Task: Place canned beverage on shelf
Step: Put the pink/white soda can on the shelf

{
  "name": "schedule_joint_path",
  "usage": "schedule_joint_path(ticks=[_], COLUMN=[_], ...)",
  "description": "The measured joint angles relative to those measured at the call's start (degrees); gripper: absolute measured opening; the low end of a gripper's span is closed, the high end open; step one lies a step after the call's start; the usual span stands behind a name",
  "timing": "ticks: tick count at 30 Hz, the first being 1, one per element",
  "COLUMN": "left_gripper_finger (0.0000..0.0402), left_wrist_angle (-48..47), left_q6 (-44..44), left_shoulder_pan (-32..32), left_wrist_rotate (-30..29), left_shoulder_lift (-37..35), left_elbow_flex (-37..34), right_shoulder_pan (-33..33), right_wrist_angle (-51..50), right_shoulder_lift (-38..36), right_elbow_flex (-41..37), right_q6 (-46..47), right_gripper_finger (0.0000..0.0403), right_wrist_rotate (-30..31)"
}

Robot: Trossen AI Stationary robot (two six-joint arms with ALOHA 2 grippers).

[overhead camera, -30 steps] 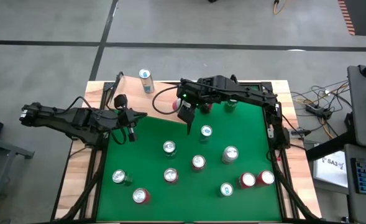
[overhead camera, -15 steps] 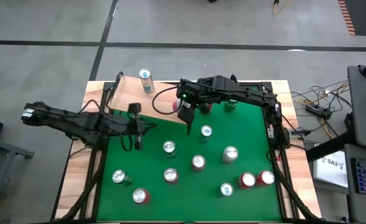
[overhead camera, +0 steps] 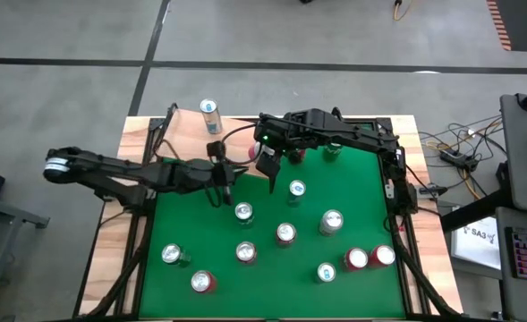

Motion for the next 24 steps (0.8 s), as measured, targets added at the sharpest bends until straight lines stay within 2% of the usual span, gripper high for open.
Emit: schedule_joint_path(ticks=[24], left_gripper_finger=[0.0], left_wrist_angle=[1.5], left_q6=[-1.0], left_shoulder_pan=[5.0], left_wrist_rotate=[-0.4], left_shoulder_lift=[4.8], left_elbow_flex=[0.1], right_shoulder_pan=[0.0], right_wrist_angle=[0.0], right_shoulder_lift=[0.0], right_elbow_flex=[0.0], right_q6=[0.0], right_gripper_finger=[0.0295], right_wrist_rotate=[-0.2])
